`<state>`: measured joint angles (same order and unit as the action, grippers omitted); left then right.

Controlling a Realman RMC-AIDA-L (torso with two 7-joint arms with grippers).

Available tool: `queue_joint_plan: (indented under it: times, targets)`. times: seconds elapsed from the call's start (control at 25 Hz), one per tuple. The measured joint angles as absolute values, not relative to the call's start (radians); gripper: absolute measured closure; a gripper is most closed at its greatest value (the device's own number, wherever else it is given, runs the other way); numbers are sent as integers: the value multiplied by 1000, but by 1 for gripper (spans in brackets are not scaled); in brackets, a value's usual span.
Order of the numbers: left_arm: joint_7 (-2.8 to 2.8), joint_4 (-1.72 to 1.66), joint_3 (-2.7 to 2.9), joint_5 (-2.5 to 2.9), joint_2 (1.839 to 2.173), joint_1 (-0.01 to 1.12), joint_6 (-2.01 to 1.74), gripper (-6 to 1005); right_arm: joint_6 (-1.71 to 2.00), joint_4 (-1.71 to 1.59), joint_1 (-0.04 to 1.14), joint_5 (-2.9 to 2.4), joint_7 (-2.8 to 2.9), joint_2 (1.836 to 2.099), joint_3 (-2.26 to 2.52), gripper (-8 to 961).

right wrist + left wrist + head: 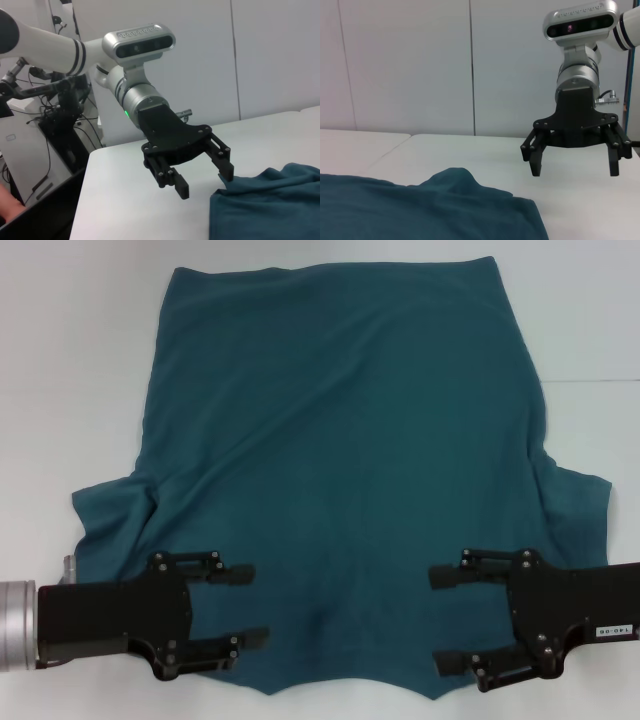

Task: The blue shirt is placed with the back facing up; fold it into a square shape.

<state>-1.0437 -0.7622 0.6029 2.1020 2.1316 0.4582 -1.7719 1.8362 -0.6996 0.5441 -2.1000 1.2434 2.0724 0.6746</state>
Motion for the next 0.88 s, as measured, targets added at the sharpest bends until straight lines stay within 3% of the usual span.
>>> queue_joint_plan:
  times: [0.64, 0.88]
  targets:
    - [-1070, -758, 604, 2110, 2128, 477, -1775, 350, 1840, -703, 550, -2101, 1266, 2074, 690, 8]
    - [-1081, -762, 604, 2111, 2128, 482, -1761, 349, 1815, -703, 545, -2084, 1269, 2089, 664, 9]
